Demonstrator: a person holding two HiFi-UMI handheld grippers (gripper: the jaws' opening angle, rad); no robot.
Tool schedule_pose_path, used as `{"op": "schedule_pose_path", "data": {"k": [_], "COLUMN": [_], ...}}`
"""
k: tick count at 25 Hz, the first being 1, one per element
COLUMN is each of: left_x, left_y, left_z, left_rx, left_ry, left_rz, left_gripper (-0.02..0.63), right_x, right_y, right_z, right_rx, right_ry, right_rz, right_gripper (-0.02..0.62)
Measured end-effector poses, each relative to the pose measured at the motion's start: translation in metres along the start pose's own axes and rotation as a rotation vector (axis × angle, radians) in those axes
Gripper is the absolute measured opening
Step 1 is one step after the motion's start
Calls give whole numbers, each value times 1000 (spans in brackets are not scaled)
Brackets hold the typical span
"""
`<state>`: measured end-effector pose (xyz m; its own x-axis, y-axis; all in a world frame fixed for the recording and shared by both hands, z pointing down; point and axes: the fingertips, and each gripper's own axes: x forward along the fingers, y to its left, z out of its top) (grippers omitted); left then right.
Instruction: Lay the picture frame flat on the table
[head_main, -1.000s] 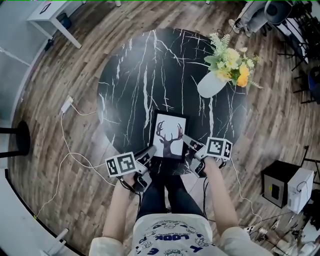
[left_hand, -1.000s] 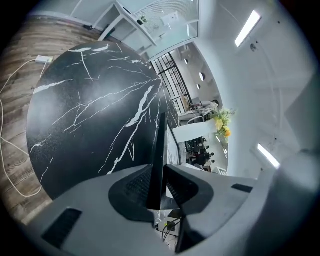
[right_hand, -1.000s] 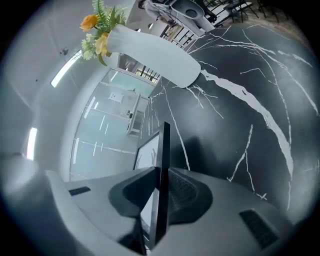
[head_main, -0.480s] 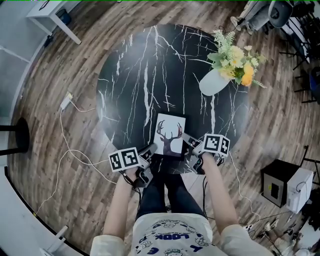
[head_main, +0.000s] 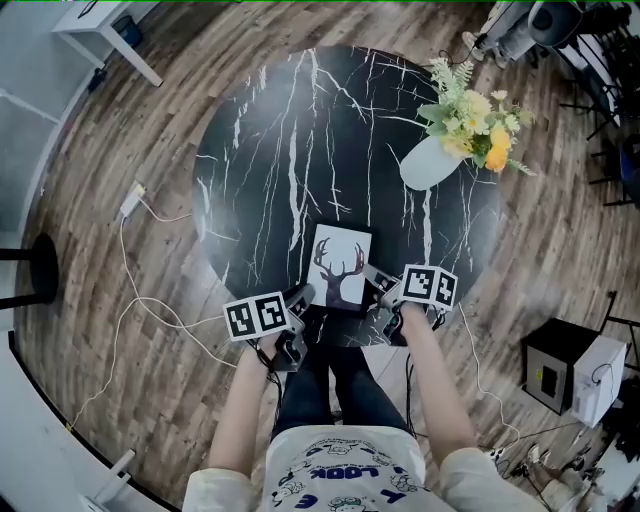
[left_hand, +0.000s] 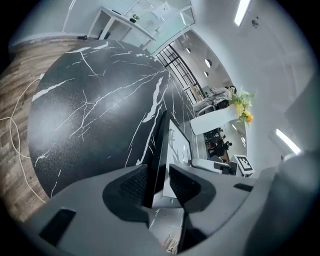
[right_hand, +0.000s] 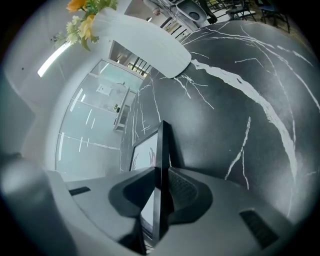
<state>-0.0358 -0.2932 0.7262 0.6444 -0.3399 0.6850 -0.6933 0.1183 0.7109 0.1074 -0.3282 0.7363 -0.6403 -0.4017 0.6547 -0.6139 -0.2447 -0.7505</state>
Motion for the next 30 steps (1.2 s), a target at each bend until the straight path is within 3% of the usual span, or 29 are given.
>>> {"op": "schedule_pose_path", "data": {"k": [7, 12, 15, 16, 20, 24, 28, 30], "left_x": [2, -3, -9, -12, -30, -53, -80, -96], "left_y": [3, 5, 3, 1, -11, -30, -57, -73], "left_z": [-11, -7, 0, 3, 19, 36, 61, 73], "left_rx": [70, 40, 50, 58, 98, 180, 287, 348], "left_ry": [54, 26, -7, -23, -96, -168, -263, -320], "left_rz": [24, 12, 17, 18, 15, 25, 43, 62], "left_gripper": [168, 193, 193, 193, 193, 184, 116, 69], "right_x": [3, 3, 1, -1, -23, -52, -88, -107], "right_y": [-4, -3, 2, 4, 16, 44, 82, 100], "right_z": [0, 1, 3, 6, 23, 37, 51, 56], "right_rx": [-60, -140, -207, -233, -361, -483, -582, -639], "right_ry": [3, -10, -27, -43, -140, -255, -387, -448], "right_rz": [-60, -105, -138, -155, -218, -221, -216, -227], "right_gripper": [89, 91, 190, 221, 222, 221, 206, 170]}}
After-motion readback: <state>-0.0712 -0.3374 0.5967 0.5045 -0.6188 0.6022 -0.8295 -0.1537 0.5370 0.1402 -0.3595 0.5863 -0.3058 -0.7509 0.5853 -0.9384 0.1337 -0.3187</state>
